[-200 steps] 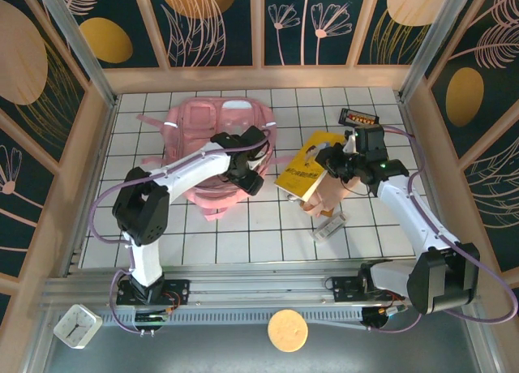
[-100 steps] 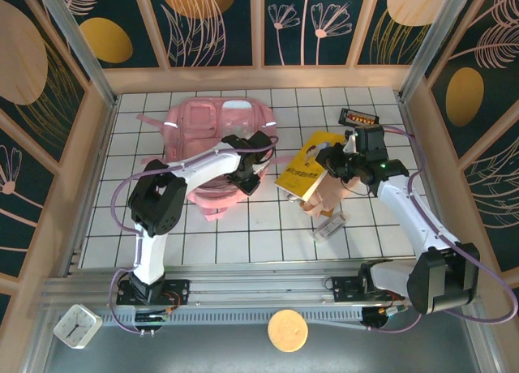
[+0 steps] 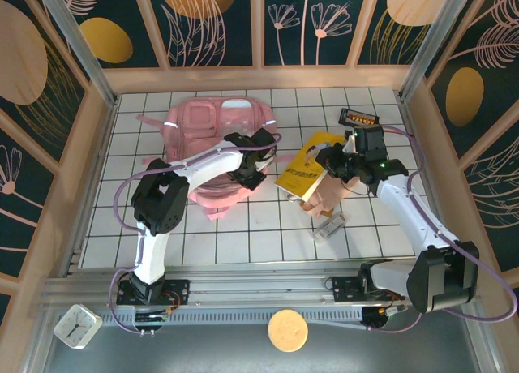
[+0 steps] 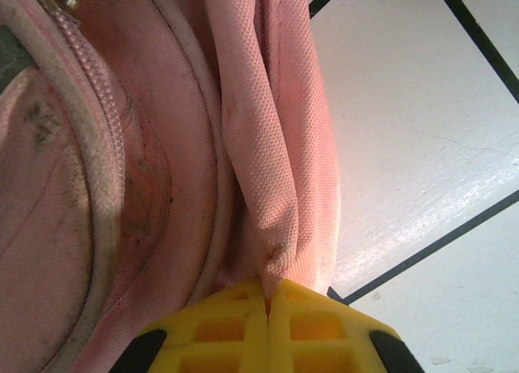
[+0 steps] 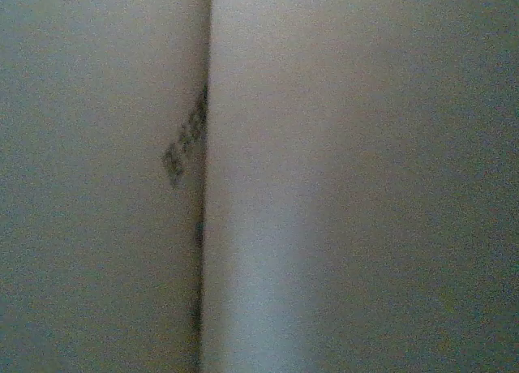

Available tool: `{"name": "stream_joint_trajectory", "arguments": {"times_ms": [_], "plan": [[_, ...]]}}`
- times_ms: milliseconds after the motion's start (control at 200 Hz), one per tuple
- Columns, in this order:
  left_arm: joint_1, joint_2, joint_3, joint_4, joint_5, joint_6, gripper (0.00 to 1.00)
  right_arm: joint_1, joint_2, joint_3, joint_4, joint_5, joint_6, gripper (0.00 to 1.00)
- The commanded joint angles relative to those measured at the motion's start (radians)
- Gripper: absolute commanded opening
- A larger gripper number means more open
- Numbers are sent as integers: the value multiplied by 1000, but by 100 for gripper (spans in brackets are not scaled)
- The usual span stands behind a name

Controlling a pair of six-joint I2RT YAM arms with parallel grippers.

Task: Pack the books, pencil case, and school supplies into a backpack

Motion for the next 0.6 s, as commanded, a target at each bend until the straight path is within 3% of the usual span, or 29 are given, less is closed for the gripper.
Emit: {"name": "stream_joint_trajectory", "arguments": {"times_ms": [0, 160, 415, 596], "plan": [[-4, 2, 22, -13, 1, -20, 0, 2, 2, 13, 61, -20, 1, 0], [-2, -15, 116, -60, -4, -77, 0, 18, 3, 12, 61, -15, 1, 0], [20, -21, 338, -132, 115, -203, 0, 50, 11, -16, 123, -26, 29, 0], [21, -13, 373, -151, 157, -239, 0, 93, 33, -10, 243, -91, 58, 0]]}}
